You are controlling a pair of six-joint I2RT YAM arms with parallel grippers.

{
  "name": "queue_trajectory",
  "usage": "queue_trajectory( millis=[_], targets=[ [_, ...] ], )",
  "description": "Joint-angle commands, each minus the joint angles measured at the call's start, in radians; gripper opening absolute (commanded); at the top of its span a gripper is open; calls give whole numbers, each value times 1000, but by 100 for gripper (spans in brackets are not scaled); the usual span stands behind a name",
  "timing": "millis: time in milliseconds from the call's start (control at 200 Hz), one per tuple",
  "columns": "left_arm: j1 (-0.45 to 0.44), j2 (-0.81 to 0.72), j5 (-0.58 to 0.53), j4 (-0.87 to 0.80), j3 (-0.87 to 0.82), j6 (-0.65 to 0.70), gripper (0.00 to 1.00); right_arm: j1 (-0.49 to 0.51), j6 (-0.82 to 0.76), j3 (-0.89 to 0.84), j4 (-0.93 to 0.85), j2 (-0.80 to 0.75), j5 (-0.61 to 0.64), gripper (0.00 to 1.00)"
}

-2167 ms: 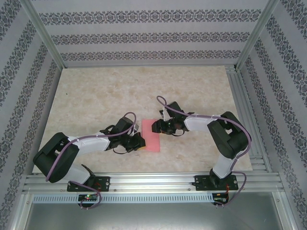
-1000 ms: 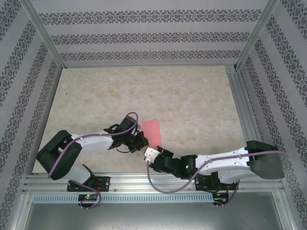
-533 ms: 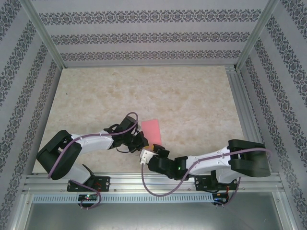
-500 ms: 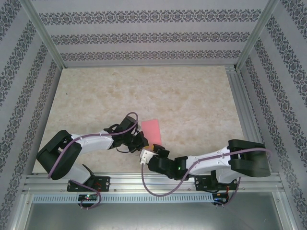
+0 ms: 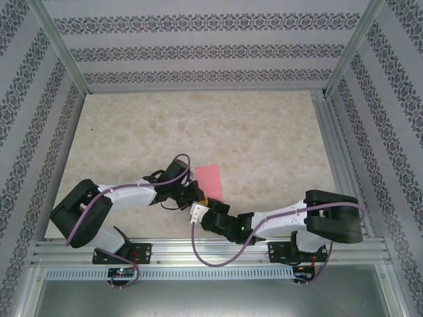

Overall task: Fold a paper plane with a square sheet of paper (fold left side to right side)
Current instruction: Third fold the triangle at the center of the table.

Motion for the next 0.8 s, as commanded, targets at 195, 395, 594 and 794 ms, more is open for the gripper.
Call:
queue_trajectory(
  millis=[195, 395, 594, 794],
  targets=[
    [-12, -8, 10, -20, 23, 5, 0, -23, 20, 34, 58, 58, 48, 35],
    [-12, -11, 8, -22, 19, 7, 0, -34, 23, 41, 65, 71, 59, 35],
    [-11, -13, 9, -22, 17, 6, 0, -44, 20, 51, 68, 80, 85, 32],
    [-12, -14, 13, -19, 18, 9, 0, -57, 28, 59, 58, 73, 98, 17]
  ],
)
